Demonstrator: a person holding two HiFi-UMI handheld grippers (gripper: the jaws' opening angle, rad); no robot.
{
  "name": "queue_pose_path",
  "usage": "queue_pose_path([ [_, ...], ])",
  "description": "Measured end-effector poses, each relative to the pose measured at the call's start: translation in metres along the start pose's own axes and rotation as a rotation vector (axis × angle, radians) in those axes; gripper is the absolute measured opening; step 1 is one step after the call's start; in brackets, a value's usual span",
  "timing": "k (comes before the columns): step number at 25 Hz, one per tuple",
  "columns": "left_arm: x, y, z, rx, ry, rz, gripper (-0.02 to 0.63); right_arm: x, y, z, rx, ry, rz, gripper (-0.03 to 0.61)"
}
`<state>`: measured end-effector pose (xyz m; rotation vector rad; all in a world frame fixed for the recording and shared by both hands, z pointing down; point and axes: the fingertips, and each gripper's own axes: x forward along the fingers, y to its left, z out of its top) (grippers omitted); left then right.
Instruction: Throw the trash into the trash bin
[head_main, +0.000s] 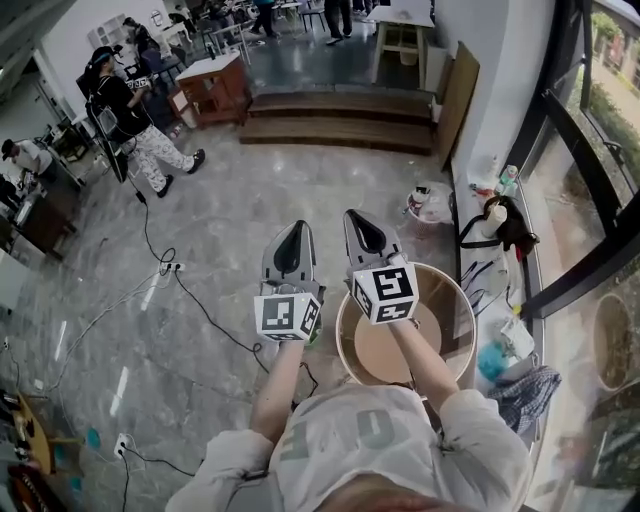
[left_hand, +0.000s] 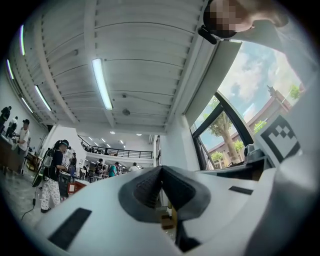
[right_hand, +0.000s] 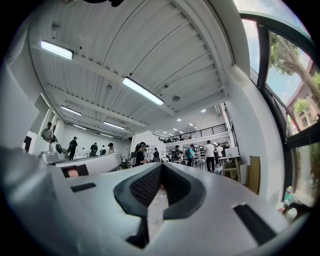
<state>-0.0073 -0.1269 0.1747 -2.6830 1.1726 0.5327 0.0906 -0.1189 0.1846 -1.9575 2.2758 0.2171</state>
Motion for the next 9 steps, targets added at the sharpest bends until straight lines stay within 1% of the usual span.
queue_pose_path([
  [4,-0.004,0.0,0.0,0.0,-0.008,-0.007,0.012,0.001,0.004,-0.002,0.013,0.01,0.016,0.014],
  [9,0.0,0.0,-0.001,-0.005,-0.019,-0.019,0.012,0.005,0.018,-0.005,-0.05,0.024,0.068,0.014],
])
